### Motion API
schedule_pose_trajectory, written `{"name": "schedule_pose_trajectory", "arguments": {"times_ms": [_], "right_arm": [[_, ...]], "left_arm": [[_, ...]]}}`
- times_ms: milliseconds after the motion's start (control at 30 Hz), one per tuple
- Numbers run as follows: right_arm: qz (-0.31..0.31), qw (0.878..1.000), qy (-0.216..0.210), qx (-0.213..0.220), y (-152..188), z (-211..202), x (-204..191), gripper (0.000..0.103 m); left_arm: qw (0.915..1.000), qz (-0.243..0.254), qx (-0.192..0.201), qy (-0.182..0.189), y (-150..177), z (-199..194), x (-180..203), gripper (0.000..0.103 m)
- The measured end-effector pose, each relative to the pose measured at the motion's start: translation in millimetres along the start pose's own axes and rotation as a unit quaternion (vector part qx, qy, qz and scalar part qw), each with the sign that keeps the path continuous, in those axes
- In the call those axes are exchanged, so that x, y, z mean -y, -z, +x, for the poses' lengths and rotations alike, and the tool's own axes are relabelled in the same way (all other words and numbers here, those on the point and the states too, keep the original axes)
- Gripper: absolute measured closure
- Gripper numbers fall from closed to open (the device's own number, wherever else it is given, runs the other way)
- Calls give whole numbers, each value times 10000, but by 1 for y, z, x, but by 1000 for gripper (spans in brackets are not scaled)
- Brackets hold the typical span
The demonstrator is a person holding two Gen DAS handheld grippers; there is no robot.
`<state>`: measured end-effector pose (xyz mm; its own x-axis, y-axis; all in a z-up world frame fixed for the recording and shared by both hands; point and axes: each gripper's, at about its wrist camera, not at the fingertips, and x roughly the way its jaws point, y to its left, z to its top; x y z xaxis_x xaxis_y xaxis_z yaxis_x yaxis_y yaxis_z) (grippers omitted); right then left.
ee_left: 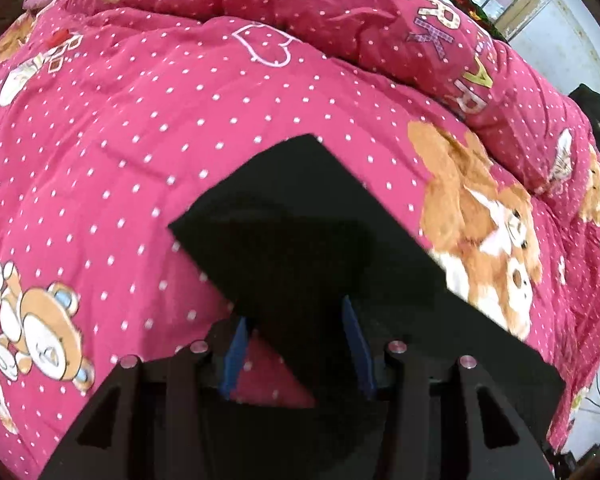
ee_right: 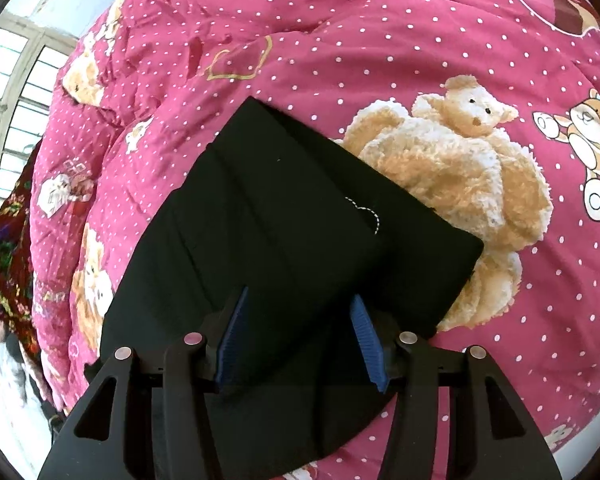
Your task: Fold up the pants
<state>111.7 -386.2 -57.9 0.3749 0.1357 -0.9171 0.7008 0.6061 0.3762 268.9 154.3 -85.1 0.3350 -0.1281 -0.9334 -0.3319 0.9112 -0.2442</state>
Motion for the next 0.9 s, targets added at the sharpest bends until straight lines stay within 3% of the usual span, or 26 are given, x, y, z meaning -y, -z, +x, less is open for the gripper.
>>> {"name": "schedule_pose_trajectory", "arguments": {"times_ms": [100, 167, 233, 300, 367, 500, 600, 700, 767, 900], "right_arm": [[46, 9999, 46, 91, 0, -2, 0, 51], [53, 9999, 84, 123, -1, -3, 1, 53], [84, 9998, 107, 126, -3, -3, 2, 59], [139, 9997, 151, 166, -5, -6, 4, 76], [145, 9996, 154, 192, -9, -8, 5, 82], [48, 9998, 28, 190, -16, -9, 1, 84], [34, 9995, -259, -166, -25, 7, -1, 84], [158, 9991, -318, -231, -30, 9, 1, 85], [98, 9992, -386, -63, -31, -5, -4, 93], [-42, 9973, -718, 165, -33, -41, -13, 95]], "left_arm": [[9998, 102, 18, -142, -4, 5, 12, 91], [9996, 146, 44, -225, -5, 4, 20, 96], [9993, 190, 76, -306, -6, 1, 26, 96], [9993, 181, 99, -323, -7, -5, 30, 97], [9991, 216, 119, -333, -7, -13, 30, 97], [9992, 275, 172, -248, -8, -29, 33, 97], [9991, 318, 163, -232, -10, -37, 36, 97], [9994, 240, 189, -166, -7, -51, 32, 97], [9993, 226, 265, -106, -4, -68, 31, 97], [9990, 210, 388, -34, 17, -96, 18, 97]]}}
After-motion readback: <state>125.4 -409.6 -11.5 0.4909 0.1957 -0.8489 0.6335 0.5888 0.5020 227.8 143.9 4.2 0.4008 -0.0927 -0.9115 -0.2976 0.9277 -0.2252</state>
